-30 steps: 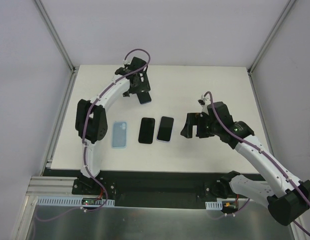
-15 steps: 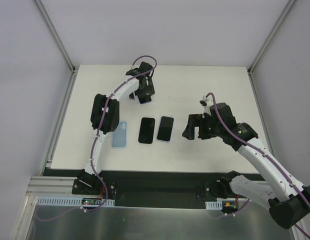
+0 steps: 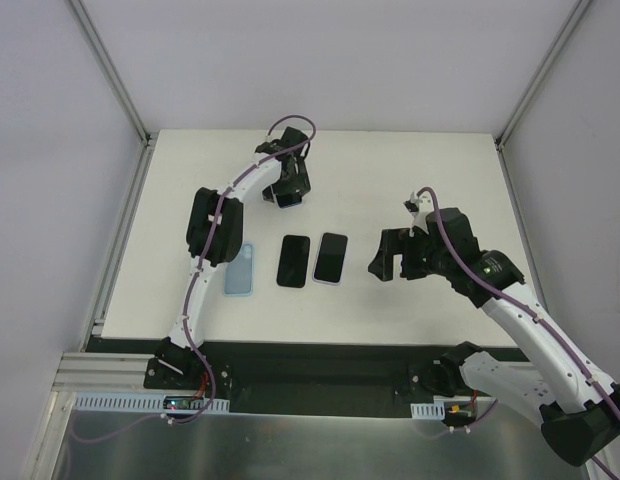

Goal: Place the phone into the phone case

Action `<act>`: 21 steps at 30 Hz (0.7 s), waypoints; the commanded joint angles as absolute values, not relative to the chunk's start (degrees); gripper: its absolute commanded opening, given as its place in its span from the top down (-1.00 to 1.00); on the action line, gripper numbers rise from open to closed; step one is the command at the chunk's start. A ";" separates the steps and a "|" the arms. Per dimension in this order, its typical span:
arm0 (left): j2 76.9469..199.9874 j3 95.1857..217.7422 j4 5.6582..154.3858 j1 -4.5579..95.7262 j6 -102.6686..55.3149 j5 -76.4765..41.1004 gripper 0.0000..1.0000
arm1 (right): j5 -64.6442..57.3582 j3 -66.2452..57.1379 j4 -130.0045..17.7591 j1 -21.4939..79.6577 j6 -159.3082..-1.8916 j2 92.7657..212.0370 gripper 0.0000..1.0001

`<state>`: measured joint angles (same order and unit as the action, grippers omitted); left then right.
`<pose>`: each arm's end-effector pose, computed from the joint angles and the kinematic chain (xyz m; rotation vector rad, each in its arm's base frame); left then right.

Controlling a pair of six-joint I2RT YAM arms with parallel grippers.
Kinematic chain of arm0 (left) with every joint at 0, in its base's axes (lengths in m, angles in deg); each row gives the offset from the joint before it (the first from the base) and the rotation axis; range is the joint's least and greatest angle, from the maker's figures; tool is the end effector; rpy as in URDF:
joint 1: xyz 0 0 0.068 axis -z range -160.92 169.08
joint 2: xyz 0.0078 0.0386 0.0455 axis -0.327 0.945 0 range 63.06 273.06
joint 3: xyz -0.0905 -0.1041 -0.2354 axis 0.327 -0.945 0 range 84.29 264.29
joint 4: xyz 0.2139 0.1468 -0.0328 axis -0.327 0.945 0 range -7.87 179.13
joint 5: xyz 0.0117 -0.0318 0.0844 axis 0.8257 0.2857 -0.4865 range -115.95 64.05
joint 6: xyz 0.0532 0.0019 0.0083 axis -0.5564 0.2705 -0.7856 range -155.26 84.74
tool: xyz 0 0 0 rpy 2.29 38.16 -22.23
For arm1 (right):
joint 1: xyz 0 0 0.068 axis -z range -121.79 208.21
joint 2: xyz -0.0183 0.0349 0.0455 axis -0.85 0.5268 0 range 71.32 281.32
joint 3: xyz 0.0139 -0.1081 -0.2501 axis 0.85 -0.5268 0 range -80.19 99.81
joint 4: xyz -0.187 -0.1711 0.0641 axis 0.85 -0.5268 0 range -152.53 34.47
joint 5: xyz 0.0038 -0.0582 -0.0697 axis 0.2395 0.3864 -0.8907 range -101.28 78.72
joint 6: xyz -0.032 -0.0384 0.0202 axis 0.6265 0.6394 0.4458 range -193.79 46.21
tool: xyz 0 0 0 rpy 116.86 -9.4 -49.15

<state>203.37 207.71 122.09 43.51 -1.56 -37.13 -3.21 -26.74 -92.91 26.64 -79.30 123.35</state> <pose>0.4897 -0.2148 0.1771 -0.2792 2.5260 -0.1499 0.1587 0.1035 0.3236 -0.5829 2.1622 0.5128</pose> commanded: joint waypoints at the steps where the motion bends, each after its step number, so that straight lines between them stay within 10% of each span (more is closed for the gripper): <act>1: 203.51 206.82 125.28 43.69 -1.33 -38.25 -0.55 | -5.04 -24.82 -93.67 26.74 -77.83 122.56 -0.92; 15: 190.86 189.88 125.37 41.24 -14.86 -35.09 -0.07 | -6.36 -25.87 -92.88 26.74 -77.74 122.65 -0.92; 21: 186.28 183.96 124.67 40.18 -20.13 -35.53 -0.19 | -6.19 -25.96 -92.44 26.74 -78.00 122.74 -0.92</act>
